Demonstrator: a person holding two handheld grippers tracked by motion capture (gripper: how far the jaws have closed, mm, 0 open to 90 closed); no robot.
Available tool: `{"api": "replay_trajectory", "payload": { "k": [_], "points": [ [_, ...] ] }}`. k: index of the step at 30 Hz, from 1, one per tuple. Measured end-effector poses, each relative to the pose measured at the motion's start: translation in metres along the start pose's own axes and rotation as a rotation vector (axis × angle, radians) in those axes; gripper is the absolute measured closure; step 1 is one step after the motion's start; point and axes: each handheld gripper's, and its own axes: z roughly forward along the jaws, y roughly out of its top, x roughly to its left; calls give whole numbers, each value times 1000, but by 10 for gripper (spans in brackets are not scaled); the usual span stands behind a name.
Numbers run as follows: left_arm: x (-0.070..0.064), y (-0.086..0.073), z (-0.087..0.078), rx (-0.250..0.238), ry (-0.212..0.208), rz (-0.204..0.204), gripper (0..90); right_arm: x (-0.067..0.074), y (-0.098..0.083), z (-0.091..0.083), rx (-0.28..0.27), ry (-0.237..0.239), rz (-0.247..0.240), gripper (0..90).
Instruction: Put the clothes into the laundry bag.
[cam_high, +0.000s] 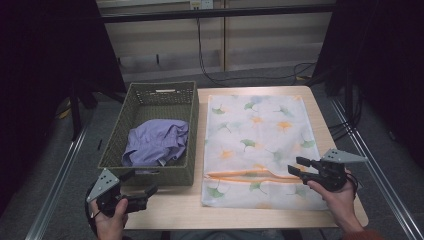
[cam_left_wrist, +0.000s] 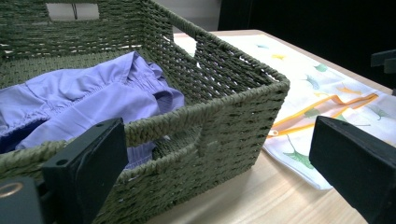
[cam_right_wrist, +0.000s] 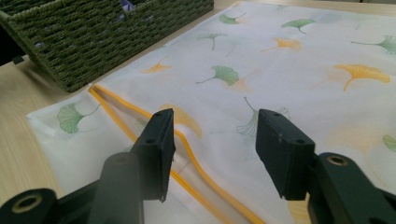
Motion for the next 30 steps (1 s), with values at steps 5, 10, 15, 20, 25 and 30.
{"api": "replay_trajectory", "payload": {
  "k": [5,10,15,20,25,30],
  "points": [
    [0,0,3,4,-3,-3,42,-3,-1,1,0,12,5,458],
    [0,0,2,11,-5,1,43,-4,0,6,19,63,10,485],
    [-1,-1,0,7,-1,-6,43,-3,1,7,8,57,-20,458],
    [-1,-2,-4,0,-8,-6,43,4,2,10,8,64,-42,468],
    [-2,-2,-3,4,-4,-2,43,15,8,17,35,114,-64,543],
    [-3,-1,-1,0,-12,9,42,23,15,25,91,155,-68,573]
  ]
}}
